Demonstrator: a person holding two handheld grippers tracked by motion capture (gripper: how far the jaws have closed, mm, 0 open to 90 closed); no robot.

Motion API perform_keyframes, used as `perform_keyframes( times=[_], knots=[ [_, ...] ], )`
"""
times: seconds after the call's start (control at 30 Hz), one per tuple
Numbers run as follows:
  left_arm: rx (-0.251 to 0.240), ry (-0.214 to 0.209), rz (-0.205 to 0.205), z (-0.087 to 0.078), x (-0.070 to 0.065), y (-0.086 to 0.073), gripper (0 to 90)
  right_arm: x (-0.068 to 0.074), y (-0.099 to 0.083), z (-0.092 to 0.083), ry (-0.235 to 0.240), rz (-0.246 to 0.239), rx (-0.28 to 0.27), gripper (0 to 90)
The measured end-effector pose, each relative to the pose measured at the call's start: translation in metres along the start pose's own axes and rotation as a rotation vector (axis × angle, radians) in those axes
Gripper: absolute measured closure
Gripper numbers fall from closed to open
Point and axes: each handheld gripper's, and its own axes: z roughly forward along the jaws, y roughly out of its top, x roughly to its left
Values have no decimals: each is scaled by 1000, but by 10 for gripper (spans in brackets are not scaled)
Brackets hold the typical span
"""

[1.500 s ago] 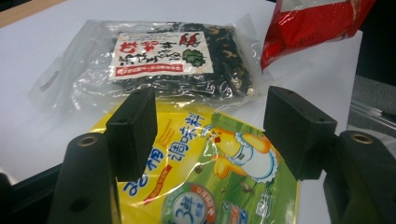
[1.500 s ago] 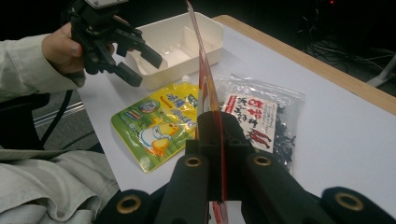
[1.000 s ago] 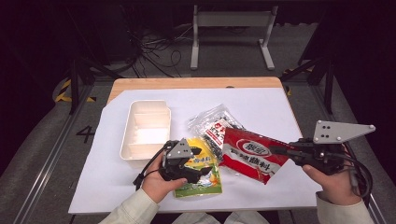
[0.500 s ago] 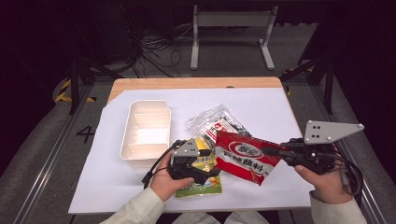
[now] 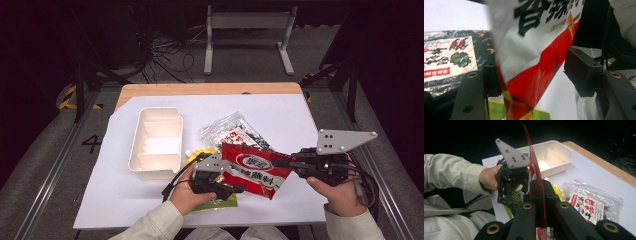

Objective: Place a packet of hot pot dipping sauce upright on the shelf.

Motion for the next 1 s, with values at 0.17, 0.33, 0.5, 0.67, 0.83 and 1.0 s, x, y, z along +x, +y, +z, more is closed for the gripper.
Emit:
perform_keyframes(
  times=[0.17,0.33,0.5,0.67,0.83,1.0],
  knots=[
    [17,-64,-5,-3,0,-1,673,-2,-1,-2,-20,4,-17,892],
    [51,-88,-14,-5,-3,2,720,-5,-2,-3,-23,22,-21,890],
    [63,-75,-23,-13,-4,6,731,-6,-3,-4,-27,24,-35,870],
    [76,-52,-26,-23,-3,9,741,-7,-5,-6,-50,30,-42,755],
    [67,-25,-34,-38,-1,13,743,-11,-8,-12,-62,50,-63,682],
    [57,14,-35,-57,3,17,742,-18,-15,-19,-86,73,-56,656]
  ],
)
